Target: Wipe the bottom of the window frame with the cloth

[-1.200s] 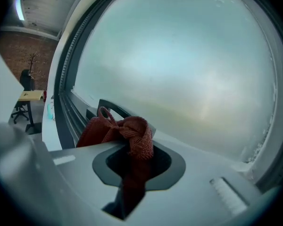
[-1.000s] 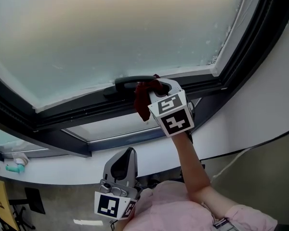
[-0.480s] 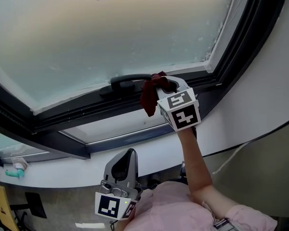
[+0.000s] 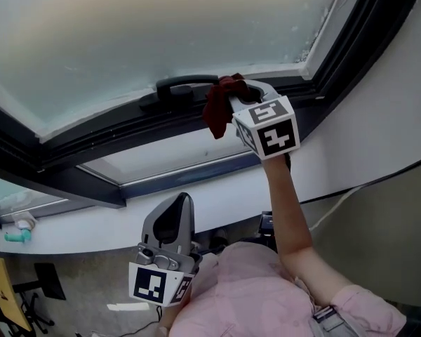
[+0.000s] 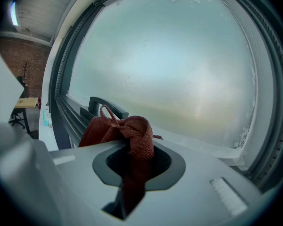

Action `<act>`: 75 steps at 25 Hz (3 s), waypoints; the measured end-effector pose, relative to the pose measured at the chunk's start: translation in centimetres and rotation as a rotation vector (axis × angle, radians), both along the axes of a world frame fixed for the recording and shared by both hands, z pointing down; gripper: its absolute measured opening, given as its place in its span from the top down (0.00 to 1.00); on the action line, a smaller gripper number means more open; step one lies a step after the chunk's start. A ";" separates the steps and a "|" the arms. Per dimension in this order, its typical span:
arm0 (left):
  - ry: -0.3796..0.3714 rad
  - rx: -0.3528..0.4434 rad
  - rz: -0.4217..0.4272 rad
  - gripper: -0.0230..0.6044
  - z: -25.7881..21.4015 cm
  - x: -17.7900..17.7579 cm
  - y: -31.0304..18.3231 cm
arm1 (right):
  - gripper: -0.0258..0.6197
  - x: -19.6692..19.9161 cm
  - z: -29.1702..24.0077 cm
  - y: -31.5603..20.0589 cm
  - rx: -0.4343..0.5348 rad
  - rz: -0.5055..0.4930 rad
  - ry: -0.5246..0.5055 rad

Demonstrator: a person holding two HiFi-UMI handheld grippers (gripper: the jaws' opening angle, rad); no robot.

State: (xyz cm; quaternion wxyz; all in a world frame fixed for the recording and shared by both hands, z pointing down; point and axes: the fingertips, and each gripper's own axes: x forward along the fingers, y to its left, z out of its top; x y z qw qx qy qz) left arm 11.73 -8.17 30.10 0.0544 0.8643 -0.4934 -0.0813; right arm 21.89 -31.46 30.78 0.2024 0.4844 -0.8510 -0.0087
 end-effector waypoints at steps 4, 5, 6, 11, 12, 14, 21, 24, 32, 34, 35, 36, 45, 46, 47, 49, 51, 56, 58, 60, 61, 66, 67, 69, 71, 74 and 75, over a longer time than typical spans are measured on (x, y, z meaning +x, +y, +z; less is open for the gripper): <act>-0.006 0.013 -0.006 0.96 -0.2 -0.2 0.6 | 0.87 0.2 -0.3 -0.3 -0.003 -0.026 0.014; -0.008 0.012 -0.004 0.97 0.0 -0.3 0.7 | 0.87 0.4 -0.4 -0.4 0.005 -0.023 0.019; -0.009 0.009 -0.002 0.96 0.1 -0.3 0.9 | 0.87 0.7 -0.4 -0.4 0.011 -0.019 0.023; -0.014 -0.008 -0.001 0.96 0.8 -0.2 1.7 | 0.87 1.9 -0.4 -0.4 0.021 -0.013 0.059; -0.015 -0.012 0.001 0.96 0.9 -0.2 1.7 | 0.87 2.0 -0.3 -0.4 0.023 -0.018 0.055; -0.018 -0.018 0.007 0.96 1.1 -0.1 1.8 | 0.87 2.0 -0.3 -0.4 0.030 -0.029 0.045; -0.026 -0.031 0.038 0.96 1.6 0.7 1.7 | 0.87 1.7 -0.3 -0.5 0.059 -0.046 0.078; -0.028 -0.032 0.049 0.96 1.6 0.9 1.6 | 0.88 1.6 -0.3 -0.3 0.077 -0.046 0.131; -0.024 -0.029 0.066 0.96 1.4 1.1 1.3 | 0.89 1.2 -0.4 -0.1 0.142 -0.055 0.184; -0.024 -0.029 0.069 0.96 1.4 1.2 1.2 | 0.89 1.3 -0.3 -0.1 0.130 -0.064 0.177; -0.024 -0.028 0.069 0.96 1.4 1.1 1.2 | 0.89 1.3 -0.3 -0.1 0.125 -0.068 0.171; -0.023 -0.027 0.068 0.96 1.5 1.1 1.2 | 0.89 1.3 -0.3 -0.2 0.121 -0.072 0.167; -0.022 -0.031 0.042 0.96 1.3 0.5 1.1 | 0.89 1.3 -0.4 -0.1 0.110 -0.072 0.190; -0.023 -0.029 0.040 0.96 1.3 0.5 1.0 | 0.89 1.6 -0.4 -0.2 0.109 -0.065 0.205; -0.024 -0.028 0.039 0.96 1.2 0.5 0.9 | 0.89 1.9 -0.3 -0.3 0.106 -0.057 0.214; -0.024 -0.027 0.039 0.96 1.3 0.5 0.8 | 0.89 2.4 -0.4 -0.4 0.103 -0.043 0.215; -0.023 -0.026 0.043 0.97 1.3 0.6 0.8 | 0.89 2.9 -0.3 -0.5 0.096 -0.033 0.217; -0.020 -0.018 0.052 0.96 1.1 0.9 0.7 | 0.89 4.4 -0.2 -0.9 0.079 -0.004 0.214; -0.020 -0.016 0.054 0.96 1.0 1.0 0.7 | 0.89 5.2 -0.2 -1.0 0.073 0.013 0.212; -0.020 -0.013 0.055 0.96 0.9 1.0 0.7 | 0.89 6.0 -0.2 -1.1 0.067 0.029 0.206; -0.020 -0.012 0.056 0.96 0.8 1.1 0.7 | 0.89 6.3 -0.2 -1.2 0.063 0.035 0.198; -0.018 -0.009 0.061 0.96 0.8 1.1 0.7 | 0.89 7.1 -0.1 -1.4 0.052 0.055 0.184; -0.018 -0.008 0.059 0.96 0.8 1.0 0.7 | 0.89 7.3 0.0 -1.6 0.049 0.058 0.185; -0.016 -0.008 0.055 0.96 0.9 0.8 0.6 | 0.89 7.7 0.0 -1.8 0.047 0.068 0.187; -0.017 -0.008 0.055 0.96 0.9 0.7 0.6 | 0.89 8.2 0.0 -1.9 0.046 0.079 0.184; -0.012 -0.009 0.059 0.96 0.9 0.6 0.8 | 0.89 9.0 0.0 -1.9 0.040 0.100 0.174; -0.010 -0.008 0.060 0.96 0.8 0.6 0.8 | 0.89 9.3 0.0 -2.0 0.038 0.106 0.172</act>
